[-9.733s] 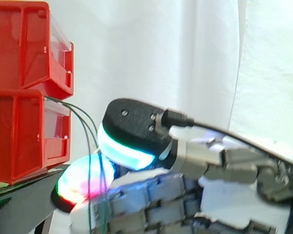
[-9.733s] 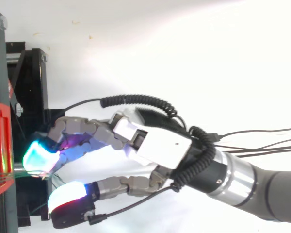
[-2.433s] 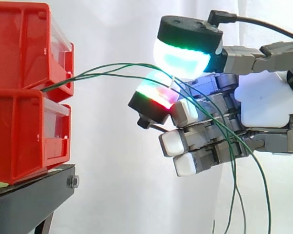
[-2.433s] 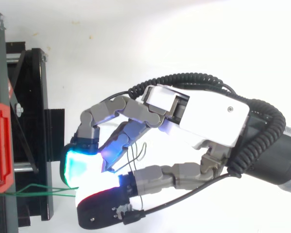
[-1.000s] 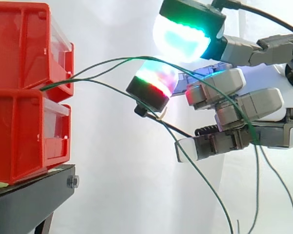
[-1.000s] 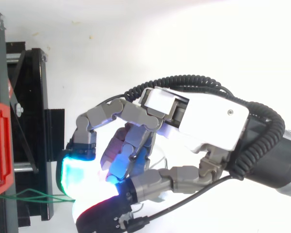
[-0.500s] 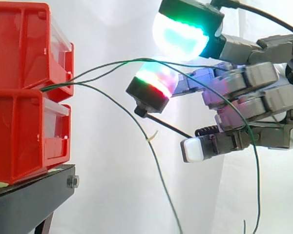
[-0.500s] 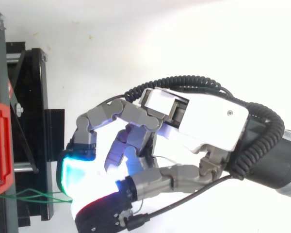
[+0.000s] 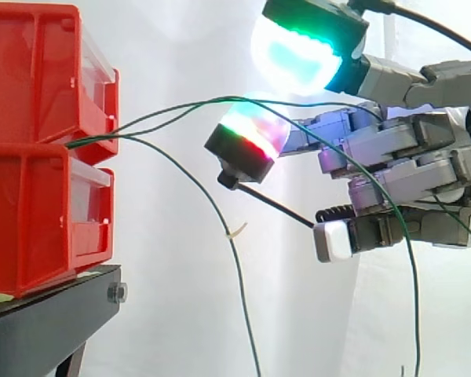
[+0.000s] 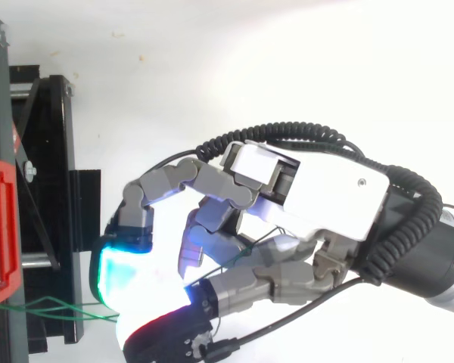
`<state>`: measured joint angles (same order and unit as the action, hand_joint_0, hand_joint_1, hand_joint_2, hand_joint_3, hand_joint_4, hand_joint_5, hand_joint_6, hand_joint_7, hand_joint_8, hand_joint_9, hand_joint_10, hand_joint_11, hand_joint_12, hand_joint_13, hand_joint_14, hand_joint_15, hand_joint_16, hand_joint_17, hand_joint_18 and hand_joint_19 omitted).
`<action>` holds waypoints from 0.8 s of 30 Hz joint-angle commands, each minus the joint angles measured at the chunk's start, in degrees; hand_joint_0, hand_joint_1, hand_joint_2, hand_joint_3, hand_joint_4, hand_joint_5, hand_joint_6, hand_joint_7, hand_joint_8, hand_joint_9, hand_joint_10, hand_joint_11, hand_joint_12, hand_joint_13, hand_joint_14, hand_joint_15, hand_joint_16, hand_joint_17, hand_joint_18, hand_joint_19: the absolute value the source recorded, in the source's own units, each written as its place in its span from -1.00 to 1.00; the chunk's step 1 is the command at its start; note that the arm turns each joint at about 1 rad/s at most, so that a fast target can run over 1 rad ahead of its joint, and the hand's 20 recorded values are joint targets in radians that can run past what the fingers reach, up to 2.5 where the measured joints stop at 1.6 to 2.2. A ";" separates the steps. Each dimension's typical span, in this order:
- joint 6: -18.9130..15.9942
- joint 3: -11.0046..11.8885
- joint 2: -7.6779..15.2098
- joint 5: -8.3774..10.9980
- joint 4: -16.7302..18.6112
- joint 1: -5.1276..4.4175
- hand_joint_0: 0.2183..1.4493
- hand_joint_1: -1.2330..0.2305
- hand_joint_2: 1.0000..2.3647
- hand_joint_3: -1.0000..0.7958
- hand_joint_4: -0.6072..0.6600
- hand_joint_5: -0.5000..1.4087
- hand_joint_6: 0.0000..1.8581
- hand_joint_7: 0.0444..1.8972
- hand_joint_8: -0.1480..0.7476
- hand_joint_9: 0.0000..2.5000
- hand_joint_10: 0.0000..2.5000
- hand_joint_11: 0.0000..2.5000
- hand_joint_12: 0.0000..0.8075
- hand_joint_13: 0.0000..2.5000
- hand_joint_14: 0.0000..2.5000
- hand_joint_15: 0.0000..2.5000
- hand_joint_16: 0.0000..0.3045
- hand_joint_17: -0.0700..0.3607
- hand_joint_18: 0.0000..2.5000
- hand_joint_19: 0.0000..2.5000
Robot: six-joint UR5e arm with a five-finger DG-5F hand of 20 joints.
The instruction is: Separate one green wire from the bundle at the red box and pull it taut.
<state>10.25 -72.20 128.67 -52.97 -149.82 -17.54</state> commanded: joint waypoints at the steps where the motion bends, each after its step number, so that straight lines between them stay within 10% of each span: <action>1: 0.30 -0.05 0.00 0.06 0.40 -0.04 -0.39 -0.21 -1.00 -0.44 0.37 -0.69 -0.05 0.10 0.03 0.13 0.95 -0.24 -0.10 0.37 0.24 -0.30 -0.56 0.02 0.00 -0.49; 13: 0.83 -0.14 0.00 -0.47 0.58 0.31 -0.43 -0.19 -1.00 -0.44 0.38 -0.69 -0.07 0.08 0.12 0.06 1.00 -0.15 -0.04 0.31 0.98 -0.52 -0.58 0.00 0.33 -0.11; 24: 7.33 -0.05 0.00 -0.64 0.49 1.02 -0.44 -0.18 -1.00 -0.44 0.41 -0.68 -0.09 0.08 0.19 0.14 1.00 0.01 0.05 0.33 1.00 -0.52 -0.64 -0.11 0.63 0.27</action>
<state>14.89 -72.28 128.67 -53.54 -149.17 -16.68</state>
